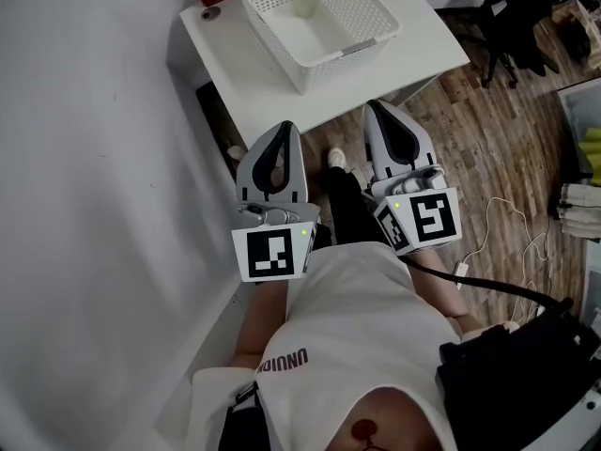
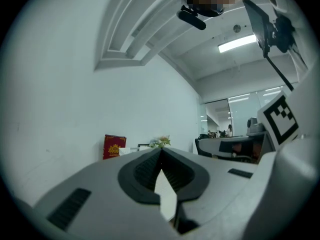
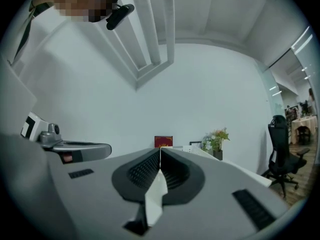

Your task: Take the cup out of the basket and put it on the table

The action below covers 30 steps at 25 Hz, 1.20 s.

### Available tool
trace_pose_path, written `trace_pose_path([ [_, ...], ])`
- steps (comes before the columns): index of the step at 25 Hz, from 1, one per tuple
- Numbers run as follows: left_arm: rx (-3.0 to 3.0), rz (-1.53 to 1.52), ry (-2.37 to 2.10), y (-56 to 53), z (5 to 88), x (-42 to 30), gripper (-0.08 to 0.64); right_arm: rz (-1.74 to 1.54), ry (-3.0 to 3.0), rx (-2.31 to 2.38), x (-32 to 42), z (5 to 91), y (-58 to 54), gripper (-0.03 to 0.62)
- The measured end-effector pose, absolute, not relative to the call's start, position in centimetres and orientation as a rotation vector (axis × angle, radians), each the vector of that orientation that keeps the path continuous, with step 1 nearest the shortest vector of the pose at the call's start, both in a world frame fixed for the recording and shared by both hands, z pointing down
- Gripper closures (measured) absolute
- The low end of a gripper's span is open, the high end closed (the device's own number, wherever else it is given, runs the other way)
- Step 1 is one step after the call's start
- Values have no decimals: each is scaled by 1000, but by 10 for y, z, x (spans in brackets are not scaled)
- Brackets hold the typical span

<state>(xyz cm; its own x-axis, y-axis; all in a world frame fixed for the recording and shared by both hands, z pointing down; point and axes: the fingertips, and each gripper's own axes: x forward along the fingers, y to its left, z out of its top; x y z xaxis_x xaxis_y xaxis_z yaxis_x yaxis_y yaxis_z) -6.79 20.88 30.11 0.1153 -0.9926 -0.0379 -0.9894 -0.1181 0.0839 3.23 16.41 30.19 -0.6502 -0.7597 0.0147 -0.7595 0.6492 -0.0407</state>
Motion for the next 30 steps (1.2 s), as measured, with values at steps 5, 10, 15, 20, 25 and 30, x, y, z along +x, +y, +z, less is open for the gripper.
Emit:
trace_pose_path([
  [5,2300,-142,-2079,188,299,-74,549,-51,2851,-1291,24,301,140,572],
  [10,2310,-119,-2067,156,300,-72,549,-52,2850,-1294,24,302,107,572],
  [15,2396,-53,-2104,114,290,-75,549,-54,2837,-1291,28,298,64,572],
  [20,2379,-73,-2134,71,276,-75,549,-18,2830,-1263,29,290,17,572],
  [25,2374,-50,-2179,29,264,-73,549,-11,2859,-1199,28,282,-24,572],
  [30,2310,-45,-2253,-2,250,-76,549,6,2865,-1139,26,266,-64,572],
])
